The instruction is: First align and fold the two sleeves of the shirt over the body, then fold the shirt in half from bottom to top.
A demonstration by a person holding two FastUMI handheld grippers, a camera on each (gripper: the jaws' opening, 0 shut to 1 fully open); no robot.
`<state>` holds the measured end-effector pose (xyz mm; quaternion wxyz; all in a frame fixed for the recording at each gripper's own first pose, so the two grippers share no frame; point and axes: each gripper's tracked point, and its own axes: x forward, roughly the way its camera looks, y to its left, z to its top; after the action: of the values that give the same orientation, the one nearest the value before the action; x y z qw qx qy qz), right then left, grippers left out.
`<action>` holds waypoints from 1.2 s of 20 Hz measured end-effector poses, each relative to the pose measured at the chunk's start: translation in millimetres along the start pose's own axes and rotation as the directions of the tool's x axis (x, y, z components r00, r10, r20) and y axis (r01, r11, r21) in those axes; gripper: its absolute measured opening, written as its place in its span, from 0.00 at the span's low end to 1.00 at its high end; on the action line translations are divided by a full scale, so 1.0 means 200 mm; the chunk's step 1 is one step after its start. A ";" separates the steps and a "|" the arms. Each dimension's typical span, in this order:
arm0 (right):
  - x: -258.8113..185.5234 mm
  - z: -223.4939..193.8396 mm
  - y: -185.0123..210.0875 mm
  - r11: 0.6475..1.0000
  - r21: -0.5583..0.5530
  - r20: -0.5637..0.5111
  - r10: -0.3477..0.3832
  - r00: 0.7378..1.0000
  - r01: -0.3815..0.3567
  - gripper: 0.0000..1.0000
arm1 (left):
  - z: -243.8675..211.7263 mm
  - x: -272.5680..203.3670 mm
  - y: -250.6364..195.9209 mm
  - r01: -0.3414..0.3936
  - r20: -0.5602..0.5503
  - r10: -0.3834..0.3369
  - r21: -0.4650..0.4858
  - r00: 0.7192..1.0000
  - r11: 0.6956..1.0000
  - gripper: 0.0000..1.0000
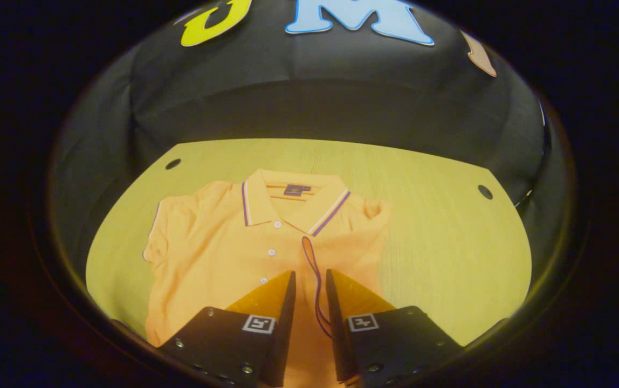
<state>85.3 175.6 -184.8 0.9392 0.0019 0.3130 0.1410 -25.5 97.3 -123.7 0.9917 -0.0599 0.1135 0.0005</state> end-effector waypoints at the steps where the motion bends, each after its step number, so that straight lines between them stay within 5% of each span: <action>1: -0.01 0.01 -0.01 1.000 -0.001 0.006 -0.001 1.000 0.001 0.37 | -0.01 0.01 -0.02 0.005 -0.003 -0.005 0.001 1.000 1.000 0.95; 3: -0.03 0.01 0.02 1.000 0.007 0.016 0.027 1.000 -0.027 0.43 | -0.01 0.03 -0.05 0.012 -0.007 -0.012 0.004 1.000 1.000 0.95; 4: -0.05 0.02 0.01 0.999 0.008 0.018 0.032 0.999 -0.032 0.74 | -0.02 0.05 -0.06 0.013 -0.009 -0.013 0.005 1.000 1.000 0.95; 5: -0.07 0.03 0.00 1.000 0.007 0.029 0.028 0.999 -0.028 0.85 | -0.03 0.07 -0.06 0.013 -0.013 -0.013 0.005 1.000 1.000 0.95; 10: -0.23 0.08 -0.04 1.000 -0.025 0.098 0.005 0.995 -0.003 0.98 | -0.13 0.15 -0.04 -0.017 -0.045 0.017 0.006 0.999 1.000 0.95; 16: -0.56 0.11 -0.06 0.995 -0.097 0.232 -0.006 0.973 0.029 0.97 | -0.25 0.30 0.08 -0.083 -0.105 0.079 -0.034 0.991 0.996 0.95; 24: -0.87 0.01 -0.04 0.995 -0.093 0.284 -0.002 0.959 0.030 0.97 | -0.34 0.60 0.23 -0.148 -0.156 0.134 -0.083 0.979 0.986 0.95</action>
<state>-43.7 121.1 -81.0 0.9745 -0.0256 0.1681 0.1465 75.6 133.2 -222.8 0.9739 -0.0984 0.1915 0.0715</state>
